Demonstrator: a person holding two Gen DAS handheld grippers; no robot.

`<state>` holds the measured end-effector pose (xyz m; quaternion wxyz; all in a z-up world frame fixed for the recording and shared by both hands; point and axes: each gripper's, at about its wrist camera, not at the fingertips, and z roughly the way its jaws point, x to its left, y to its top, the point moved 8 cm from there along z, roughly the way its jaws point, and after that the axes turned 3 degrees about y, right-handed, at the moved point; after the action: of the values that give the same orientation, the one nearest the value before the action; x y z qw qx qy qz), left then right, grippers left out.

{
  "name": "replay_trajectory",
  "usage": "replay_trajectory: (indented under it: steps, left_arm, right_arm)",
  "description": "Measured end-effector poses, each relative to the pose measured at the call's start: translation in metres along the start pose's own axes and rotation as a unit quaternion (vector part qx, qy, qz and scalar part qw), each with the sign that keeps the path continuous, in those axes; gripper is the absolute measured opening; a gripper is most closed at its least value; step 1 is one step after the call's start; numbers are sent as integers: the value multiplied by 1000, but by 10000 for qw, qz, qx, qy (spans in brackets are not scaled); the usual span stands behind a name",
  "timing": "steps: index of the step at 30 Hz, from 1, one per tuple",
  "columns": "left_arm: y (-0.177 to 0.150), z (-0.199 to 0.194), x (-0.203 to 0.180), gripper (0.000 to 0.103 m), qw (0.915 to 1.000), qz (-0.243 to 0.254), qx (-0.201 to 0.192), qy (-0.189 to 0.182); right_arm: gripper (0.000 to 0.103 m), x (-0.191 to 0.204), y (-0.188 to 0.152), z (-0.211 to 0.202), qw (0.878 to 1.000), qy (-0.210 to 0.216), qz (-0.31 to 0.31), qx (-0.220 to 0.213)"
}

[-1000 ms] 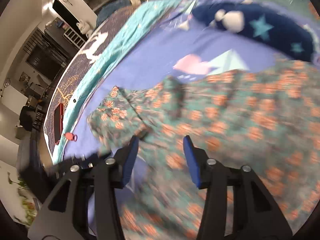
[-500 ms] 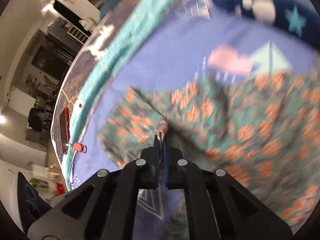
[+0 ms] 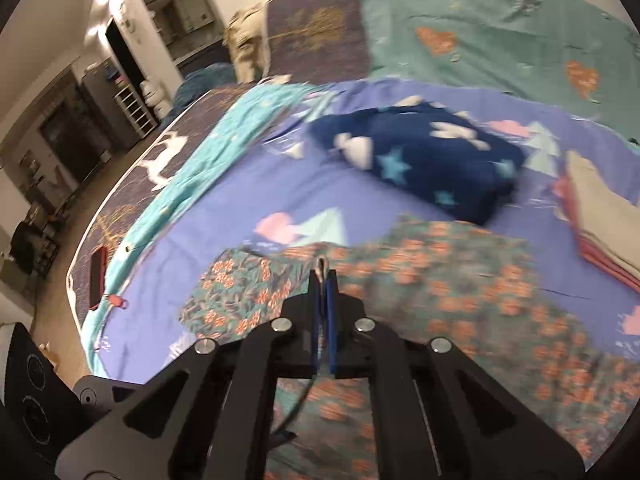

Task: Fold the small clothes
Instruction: 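Fold the held sleeve across the shirt body with the left gripper, then release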

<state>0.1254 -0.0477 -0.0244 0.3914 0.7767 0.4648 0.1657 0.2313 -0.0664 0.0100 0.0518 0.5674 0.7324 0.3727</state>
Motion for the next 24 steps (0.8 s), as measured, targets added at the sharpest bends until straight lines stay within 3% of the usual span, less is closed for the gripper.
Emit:
replay_trajectory:
  steps: [8,17,24]
  left_arm:
    - [8,53,-87,8,9982,270,326,-432]
    - [3,101,-112,8,9959,191,705,-529]
    - [-3,102,-120,8,9942,256,745,-726]
  right_arm:
    - [3,-91,-24,-39,9979,-434,405,-248]
    - [3,-149,-51,-45,9954,-572,724,-274]
    - [3,-176,-71,-45,9916,-581,1133,-222]
